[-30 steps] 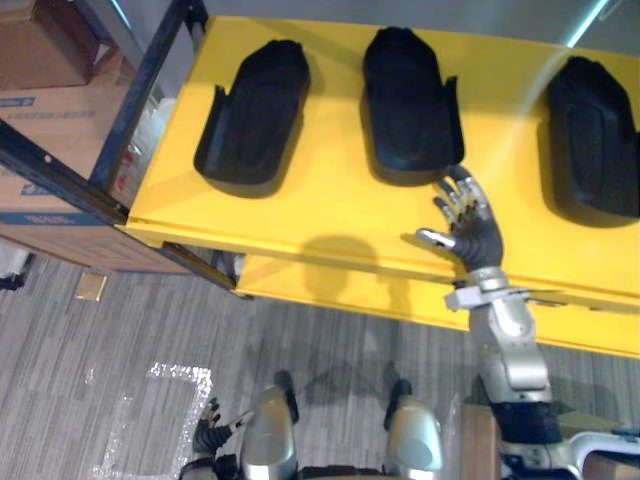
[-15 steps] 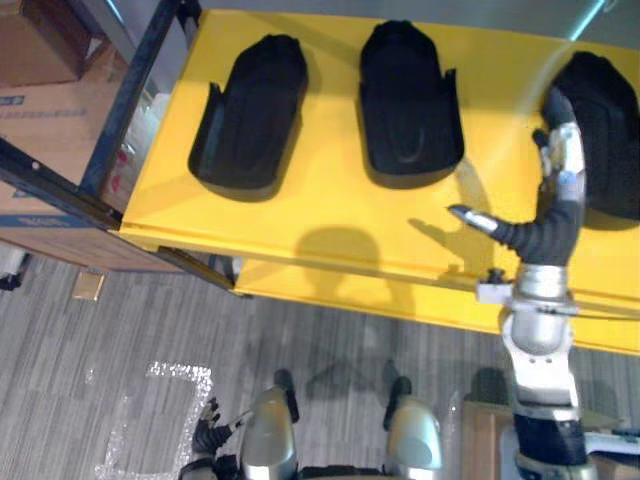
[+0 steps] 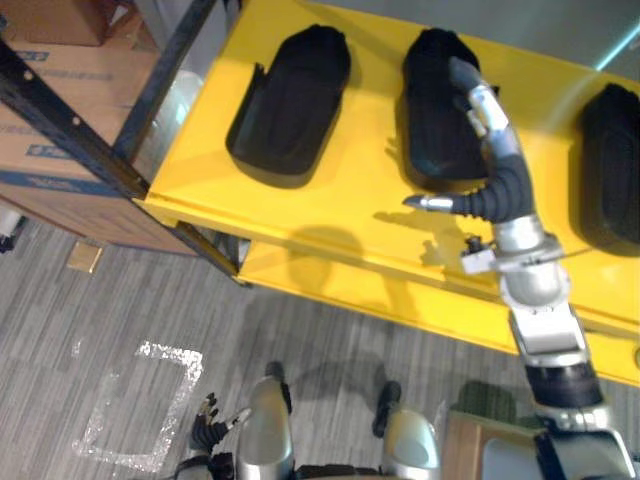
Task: Walk over and take plastic housings, then place them on the shelf
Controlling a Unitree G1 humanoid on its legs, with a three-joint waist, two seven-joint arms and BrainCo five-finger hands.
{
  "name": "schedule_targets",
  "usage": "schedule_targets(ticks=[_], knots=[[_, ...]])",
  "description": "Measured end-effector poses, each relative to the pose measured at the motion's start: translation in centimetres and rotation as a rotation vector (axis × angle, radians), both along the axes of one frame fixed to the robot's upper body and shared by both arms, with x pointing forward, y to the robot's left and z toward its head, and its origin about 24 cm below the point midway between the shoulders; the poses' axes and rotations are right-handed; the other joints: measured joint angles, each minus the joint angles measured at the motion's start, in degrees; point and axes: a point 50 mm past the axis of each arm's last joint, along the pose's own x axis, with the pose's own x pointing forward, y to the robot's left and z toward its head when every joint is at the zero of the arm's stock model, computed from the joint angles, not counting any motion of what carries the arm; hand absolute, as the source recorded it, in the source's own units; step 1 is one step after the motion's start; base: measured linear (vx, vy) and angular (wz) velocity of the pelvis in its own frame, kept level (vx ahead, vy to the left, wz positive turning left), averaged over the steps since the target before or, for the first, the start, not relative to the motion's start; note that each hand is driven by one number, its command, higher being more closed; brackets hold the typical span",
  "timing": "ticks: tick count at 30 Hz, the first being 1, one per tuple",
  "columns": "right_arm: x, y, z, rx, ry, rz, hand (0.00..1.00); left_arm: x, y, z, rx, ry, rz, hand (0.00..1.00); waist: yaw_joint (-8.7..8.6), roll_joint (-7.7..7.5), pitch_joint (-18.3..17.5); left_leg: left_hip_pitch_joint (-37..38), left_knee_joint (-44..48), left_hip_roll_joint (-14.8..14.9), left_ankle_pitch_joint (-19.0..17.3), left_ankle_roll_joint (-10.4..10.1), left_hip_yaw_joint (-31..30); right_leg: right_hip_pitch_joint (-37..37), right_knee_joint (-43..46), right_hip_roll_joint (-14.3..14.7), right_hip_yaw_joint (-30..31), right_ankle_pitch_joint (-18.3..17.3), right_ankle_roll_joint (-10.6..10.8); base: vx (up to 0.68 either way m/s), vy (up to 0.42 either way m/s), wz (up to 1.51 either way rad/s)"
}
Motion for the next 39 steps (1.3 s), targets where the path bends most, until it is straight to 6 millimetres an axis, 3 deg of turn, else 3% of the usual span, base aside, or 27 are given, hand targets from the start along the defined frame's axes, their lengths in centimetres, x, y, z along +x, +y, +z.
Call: schedule_targets(ticks=[7, 14, 33, 39], knots=[[3.4, -1.8, -2.3, 0.057, 0.252, -0.115, 0.0, -0.1, -0.5, -0.2, -0.009, 0.02, -0.021, 0.0, 0.9, 1.17, -0.64, 0.84, -0.54, -0.31, 0.82, 0.16, -0.43, 0.95, -0.35, -0.11, -0.5, 0.02, 0.02, 0.0, -0.001, 0.03], [5.0, -3.6, -3.4, 0.113, 0.387, -0.249, 0.0, -0.1, -1.0, -0.4, -0.022, 0.038, -0.038, 0.0, 1.12, 2.41, -1.35, 2.14, -4.18, -0.42, 3.52, -0.24, -0.34, 0.69, -0.21, -0.02, -0.66, 0.14, -0.32, -0.03, -0.025, 0.01], [6.0, -5.5, -3.6, 0.175, 0.534, -0.363, 0.0, 0.0, -1.5, -0.4, -0.029, 0.048, -0.056, 0.0, 1.17, 2.64, -1.47, 4.88, -8.32, -0.45, 5.34, -0.63, 2.0, -0.43, 0.77, -0.24, 1.32, -0.01, -0.75, -0.02, -0.015, -0.04], [4.7, -5.2, -4.4, 0.175, 0.566, -0.307, 0.0, -0.1, -1.4, -0.5, -0.028, 0.053, -0.054, 0.0, 0.94, 2.56, -1.43, 4.99, -8.96, -0.43, 5.35, -0.68, 2.1, -0.43, 0.5, -0.17, 1.31, -0.04, -0.78, 0.0, 0.0, 0.0]])
